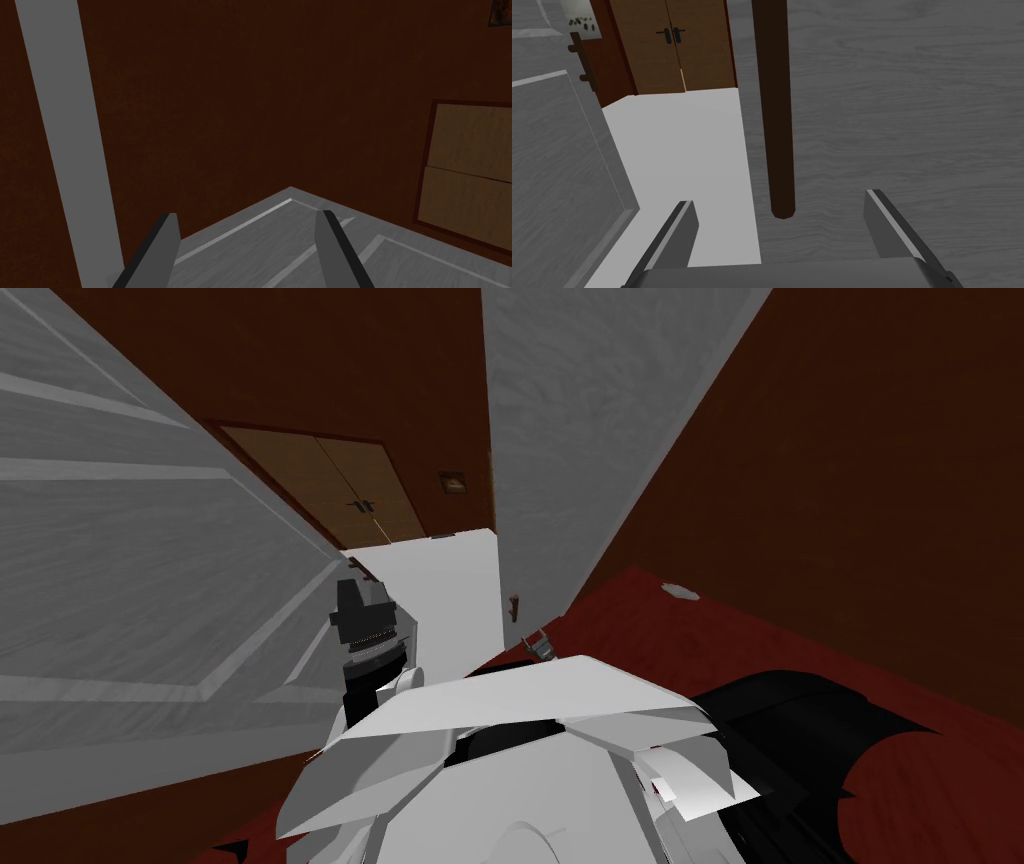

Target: Push the door open

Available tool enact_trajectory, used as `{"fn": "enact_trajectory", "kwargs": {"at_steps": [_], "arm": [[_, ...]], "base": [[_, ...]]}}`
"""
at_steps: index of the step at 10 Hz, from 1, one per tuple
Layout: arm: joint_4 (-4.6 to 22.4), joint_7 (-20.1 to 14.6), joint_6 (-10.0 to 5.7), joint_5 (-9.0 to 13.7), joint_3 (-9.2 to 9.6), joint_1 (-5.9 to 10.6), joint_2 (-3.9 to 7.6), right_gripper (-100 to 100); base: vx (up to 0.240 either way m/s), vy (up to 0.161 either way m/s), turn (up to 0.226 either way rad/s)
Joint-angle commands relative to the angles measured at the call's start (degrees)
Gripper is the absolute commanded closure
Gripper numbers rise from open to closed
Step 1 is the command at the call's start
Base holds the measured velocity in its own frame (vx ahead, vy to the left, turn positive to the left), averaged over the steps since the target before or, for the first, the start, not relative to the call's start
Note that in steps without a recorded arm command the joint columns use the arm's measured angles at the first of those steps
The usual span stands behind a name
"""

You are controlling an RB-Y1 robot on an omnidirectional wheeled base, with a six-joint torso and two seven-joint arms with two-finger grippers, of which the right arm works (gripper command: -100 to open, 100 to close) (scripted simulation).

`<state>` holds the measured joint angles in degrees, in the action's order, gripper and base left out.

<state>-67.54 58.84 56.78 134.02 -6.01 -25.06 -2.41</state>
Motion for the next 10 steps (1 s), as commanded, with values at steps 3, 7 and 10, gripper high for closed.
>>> {"fn": "enact_trajectory", "kwargs": {"at_steps": [3,7,10], "arm": [[0.11,-0.34,-0.85,-0.13,-0.08,0.87,3.31,-100],[0.26,-0.82,-2.04,-0.32,-0.2,2.09,1.9,-100],[0.11,-0.94,-2.19,-0.36,-0.19,2.15,1.26,100]], "base": [[0.127,0.048,0.009],[0.189,0.083,0.012],[0.075,0.042,0.001]]}}
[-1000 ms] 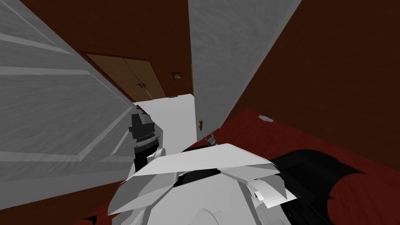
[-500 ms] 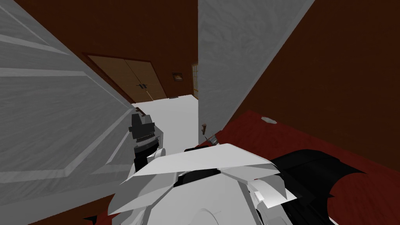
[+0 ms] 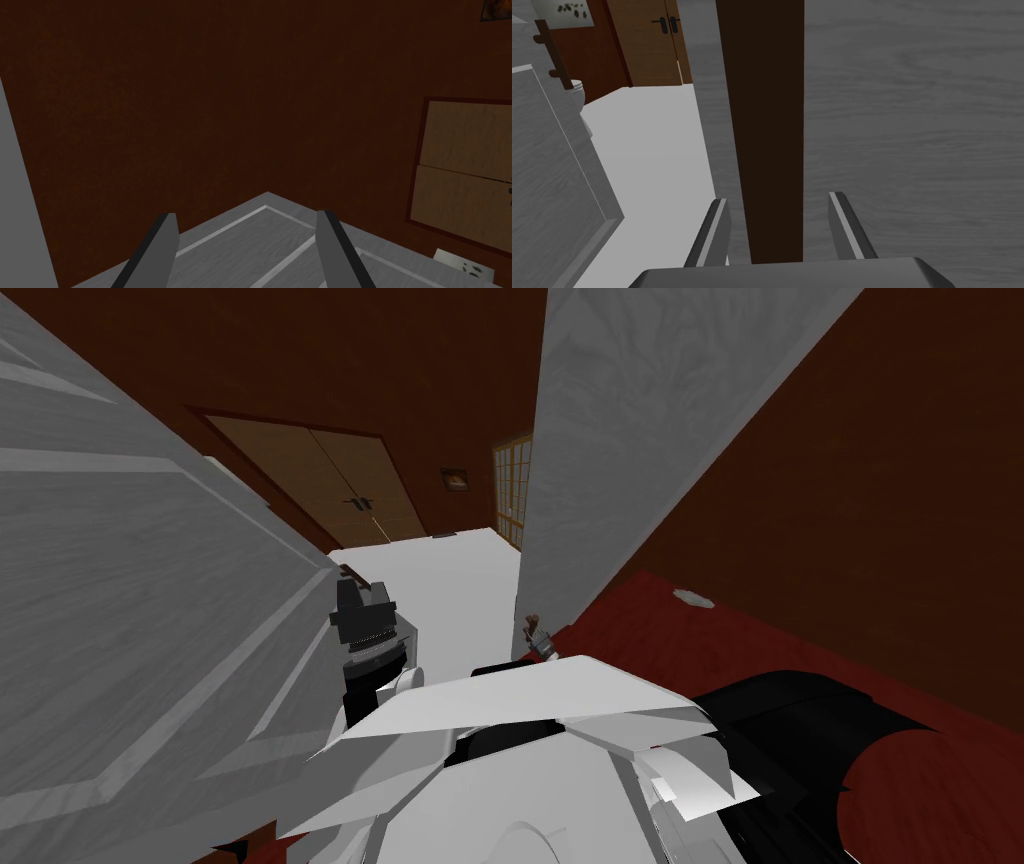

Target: Push the door open

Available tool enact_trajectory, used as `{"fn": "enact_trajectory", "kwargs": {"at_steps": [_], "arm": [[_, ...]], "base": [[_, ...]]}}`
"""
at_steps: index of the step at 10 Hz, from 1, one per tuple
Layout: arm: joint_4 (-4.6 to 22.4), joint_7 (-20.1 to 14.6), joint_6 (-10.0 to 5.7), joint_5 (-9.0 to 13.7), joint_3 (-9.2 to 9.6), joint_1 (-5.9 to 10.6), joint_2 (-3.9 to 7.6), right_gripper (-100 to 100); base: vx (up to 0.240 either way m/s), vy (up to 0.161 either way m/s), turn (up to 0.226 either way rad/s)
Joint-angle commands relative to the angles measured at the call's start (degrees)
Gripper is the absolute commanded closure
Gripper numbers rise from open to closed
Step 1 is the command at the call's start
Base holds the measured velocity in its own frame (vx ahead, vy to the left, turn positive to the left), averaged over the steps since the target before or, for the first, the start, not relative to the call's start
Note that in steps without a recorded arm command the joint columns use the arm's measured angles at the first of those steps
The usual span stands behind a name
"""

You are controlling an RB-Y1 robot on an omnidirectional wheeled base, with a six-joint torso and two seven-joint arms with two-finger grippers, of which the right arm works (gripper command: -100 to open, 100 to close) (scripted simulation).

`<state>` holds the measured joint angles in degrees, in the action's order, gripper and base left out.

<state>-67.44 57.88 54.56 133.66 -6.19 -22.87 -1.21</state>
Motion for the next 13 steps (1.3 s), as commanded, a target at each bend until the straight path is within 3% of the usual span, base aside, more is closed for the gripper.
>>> {"fn": "enact_trajectory", "kwargs": {"at_steps": [1,5,6,13], "arm": [[0.01,0.02,0.03,0.0,-0.01,-0.04,0.06,100],[0.01,0.02,0.03,0.0,-0.01,-0.04,0.06,100],[0.23,0.39,-0.26,0.73,-0.26,-0.09,1.01,100],[0.54,2.34,-1.01,4.87,-2.24,-0.23,3.99,100]], "base": [[-0.027,-0.008,0.023],[-0.008,-0.005,-0.001],[0.081,0.055,-0.037],[0.163,0.083,-0.029]]}}
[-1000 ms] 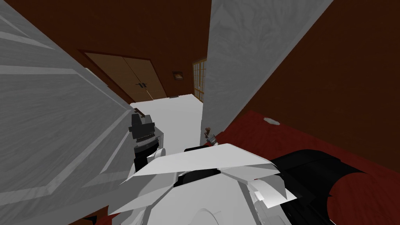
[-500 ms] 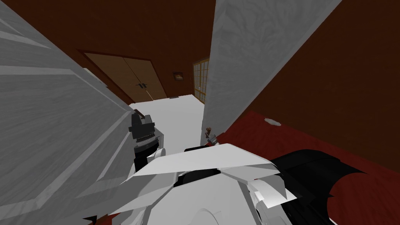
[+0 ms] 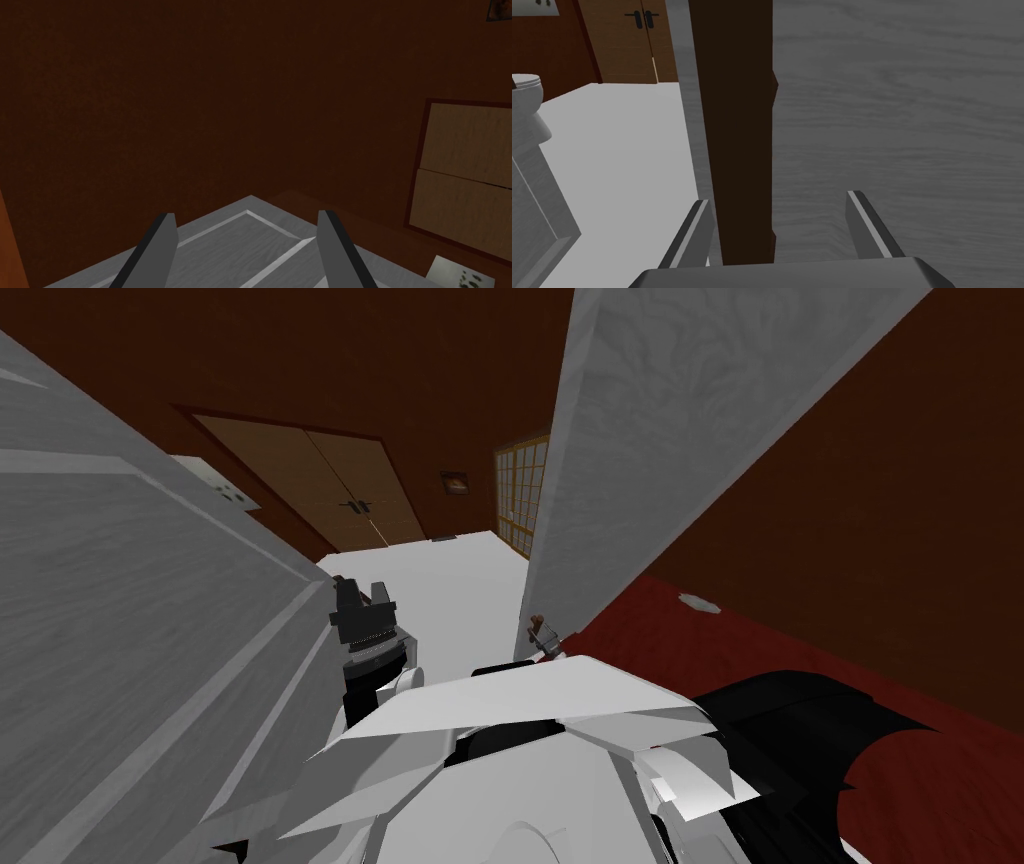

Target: Push the door open

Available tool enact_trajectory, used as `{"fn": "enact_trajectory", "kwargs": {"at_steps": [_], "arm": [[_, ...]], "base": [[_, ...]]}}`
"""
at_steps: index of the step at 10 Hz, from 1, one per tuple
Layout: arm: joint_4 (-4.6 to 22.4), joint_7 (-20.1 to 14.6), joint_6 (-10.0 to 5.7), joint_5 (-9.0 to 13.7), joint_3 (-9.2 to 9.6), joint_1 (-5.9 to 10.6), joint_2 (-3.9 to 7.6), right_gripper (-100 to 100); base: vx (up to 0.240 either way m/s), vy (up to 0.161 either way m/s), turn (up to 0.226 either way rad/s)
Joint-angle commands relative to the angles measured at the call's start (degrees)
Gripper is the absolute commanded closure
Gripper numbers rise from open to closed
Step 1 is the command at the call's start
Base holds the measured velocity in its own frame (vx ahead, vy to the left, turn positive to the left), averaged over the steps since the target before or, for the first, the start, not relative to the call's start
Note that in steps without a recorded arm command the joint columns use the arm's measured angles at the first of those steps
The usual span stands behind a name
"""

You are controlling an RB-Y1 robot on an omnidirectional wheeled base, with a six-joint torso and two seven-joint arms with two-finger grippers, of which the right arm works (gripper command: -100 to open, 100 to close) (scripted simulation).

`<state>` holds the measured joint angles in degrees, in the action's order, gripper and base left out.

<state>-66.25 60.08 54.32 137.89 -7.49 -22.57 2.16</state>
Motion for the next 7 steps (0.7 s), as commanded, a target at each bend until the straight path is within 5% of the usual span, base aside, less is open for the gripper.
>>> {"fn": "enact_trajectory", "kwargs": {"at_steps": [1,7], "arm": [[-0.62,0.33,-0.85,1.04,-1.12,-0.54,0.78,100],[-0.24,2.7,-1.77,6.07,-3.53,-0.72,1.41,100]], "base": [[0.176,0.098,-0.036],[0.184,0.121,-0.045]]}}
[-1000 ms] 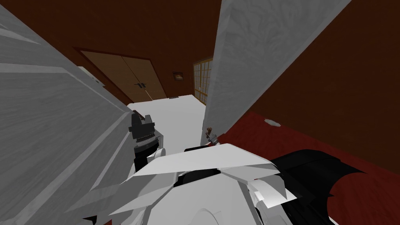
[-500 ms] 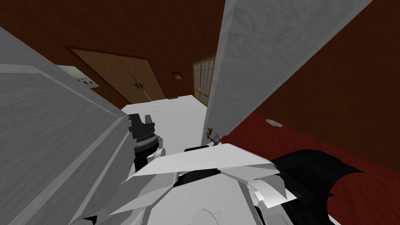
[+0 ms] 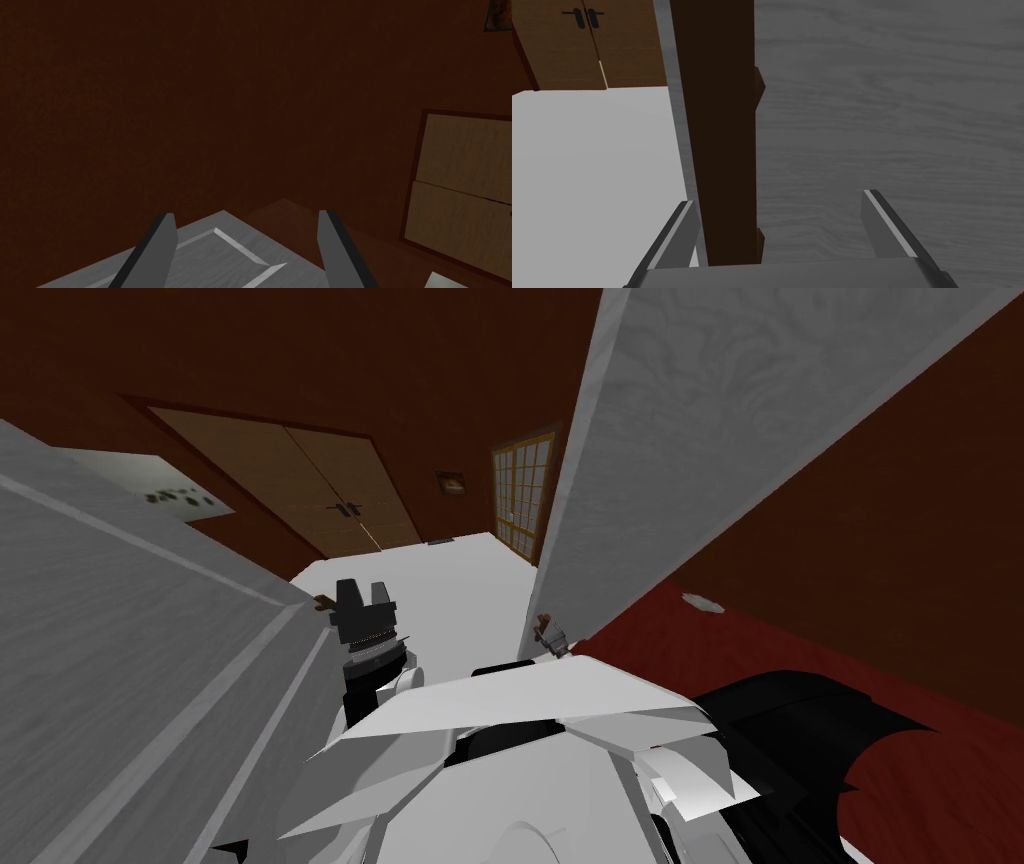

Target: Push the door open

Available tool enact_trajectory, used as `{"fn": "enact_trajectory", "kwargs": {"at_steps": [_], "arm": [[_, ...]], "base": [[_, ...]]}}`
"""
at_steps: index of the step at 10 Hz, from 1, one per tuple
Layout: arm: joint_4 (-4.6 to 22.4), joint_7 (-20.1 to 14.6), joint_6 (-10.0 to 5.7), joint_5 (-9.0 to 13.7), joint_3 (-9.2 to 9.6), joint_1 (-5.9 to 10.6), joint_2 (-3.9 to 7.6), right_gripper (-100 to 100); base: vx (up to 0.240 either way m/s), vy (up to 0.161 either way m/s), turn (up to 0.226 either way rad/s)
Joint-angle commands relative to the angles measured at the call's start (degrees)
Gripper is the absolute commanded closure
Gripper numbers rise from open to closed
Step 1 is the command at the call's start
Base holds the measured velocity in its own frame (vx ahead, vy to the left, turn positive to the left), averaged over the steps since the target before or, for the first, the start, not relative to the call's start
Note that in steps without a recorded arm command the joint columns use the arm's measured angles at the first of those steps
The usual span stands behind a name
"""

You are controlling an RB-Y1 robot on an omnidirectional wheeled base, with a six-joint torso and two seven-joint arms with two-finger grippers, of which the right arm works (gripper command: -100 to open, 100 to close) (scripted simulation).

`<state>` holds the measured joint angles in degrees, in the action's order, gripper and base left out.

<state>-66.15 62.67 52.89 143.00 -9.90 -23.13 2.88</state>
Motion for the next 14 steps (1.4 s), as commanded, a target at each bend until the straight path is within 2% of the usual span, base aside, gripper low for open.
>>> {"fn": "enact_trajectory", "kwargs": {"at_steps": [1,4,8,12,13,14], "arm": [[-0.27,0.52,-0.5,1.81,-1.53,-0.18,0.57,100],[-0.09,1.69,-0.95,4.29,-2.72,-0.27,-0.29,100],[0.13,3.05,-1.48,7.17,-4.1,-0.37,-2.18,100],[0.35,4.39,-2.0,10.02,-5.47,-0.46,-5.55,100],[0.43,4.19,-2.14,9.46,-5.05,-0.55,-5.14,100],[0.42,4.91,-2.3,10.9,-5.67,-0.53,-3.64,100]], "base": [[0.191,0.114,-0.044],[0.186,0.114,-0.047],[0.194,0.115,-0.041],[0.193,0.098,-0.051],[0.072,0.027,-0.01],[0.128,0.049,0.0]]}}
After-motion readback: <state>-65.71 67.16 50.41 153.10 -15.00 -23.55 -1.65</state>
